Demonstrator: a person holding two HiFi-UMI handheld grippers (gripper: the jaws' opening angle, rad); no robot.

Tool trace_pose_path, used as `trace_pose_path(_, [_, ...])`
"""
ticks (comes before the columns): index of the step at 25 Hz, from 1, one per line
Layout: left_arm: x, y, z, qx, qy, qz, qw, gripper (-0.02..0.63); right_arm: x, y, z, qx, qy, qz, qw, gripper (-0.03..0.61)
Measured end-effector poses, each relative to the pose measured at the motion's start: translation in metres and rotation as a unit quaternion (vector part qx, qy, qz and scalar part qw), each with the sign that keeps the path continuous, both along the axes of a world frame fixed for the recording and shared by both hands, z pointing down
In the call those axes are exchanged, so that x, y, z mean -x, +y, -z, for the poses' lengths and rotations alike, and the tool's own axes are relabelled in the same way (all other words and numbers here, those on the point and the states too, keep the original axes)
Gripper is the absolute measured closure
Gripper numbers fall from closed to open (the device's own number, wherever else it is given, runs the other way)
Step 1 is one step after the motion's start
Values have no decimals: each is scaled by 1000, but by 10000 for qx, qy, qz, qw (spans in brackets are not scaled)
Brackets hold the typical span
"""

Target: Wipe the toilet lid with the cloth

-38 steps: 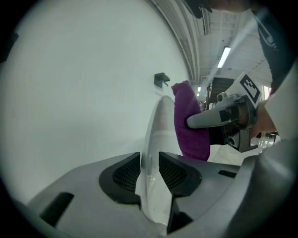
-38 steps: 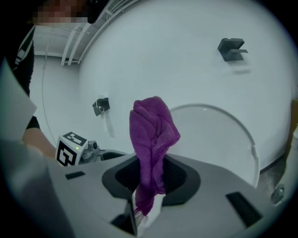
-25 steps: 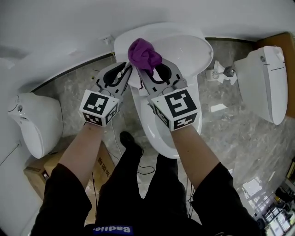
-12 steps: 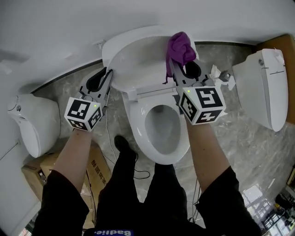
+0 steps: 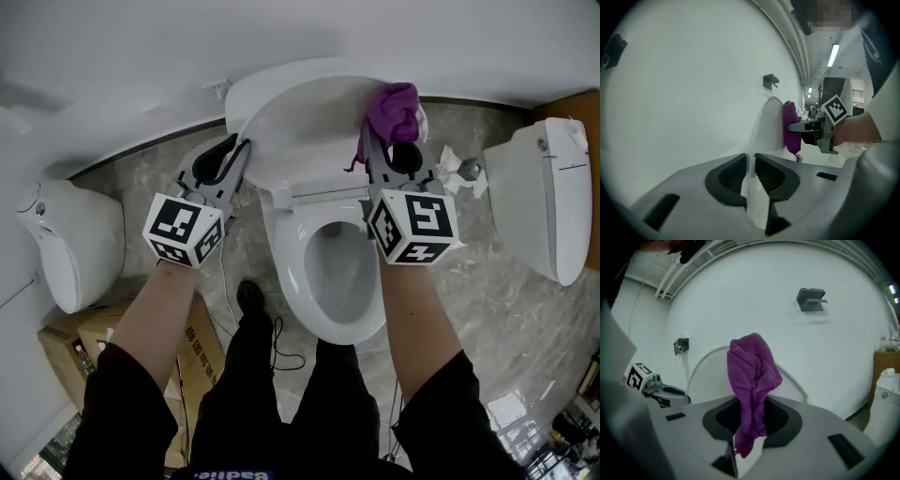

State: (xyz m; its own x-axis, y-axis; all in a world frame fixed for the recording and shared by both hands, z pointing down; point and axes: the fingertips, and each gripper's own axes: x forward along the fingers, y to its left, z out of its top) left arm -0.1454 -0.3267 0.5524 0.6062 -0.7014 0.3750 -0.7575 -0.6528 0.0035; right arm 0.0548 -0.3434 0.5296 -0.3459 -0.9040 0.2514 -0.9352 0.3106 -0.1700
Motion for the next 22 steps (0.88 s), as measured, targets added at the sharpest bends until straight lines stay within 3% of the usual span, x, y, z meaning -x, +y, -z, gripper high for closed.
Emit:
trace_pose_path(8, [-4,0,3,8,200,-358,9992,540,92,11,-12,-80,-51,243,9997,480])
trace_pose_path(15, [-6,1,4,32,190,-703,9973,540,126,18,-15,-153,-269,55,9995,480])
trace_pose_path(22, [-4,1,4,77,165,-668,9976,540,160,26,-14,-351,-224,742,9964,480])
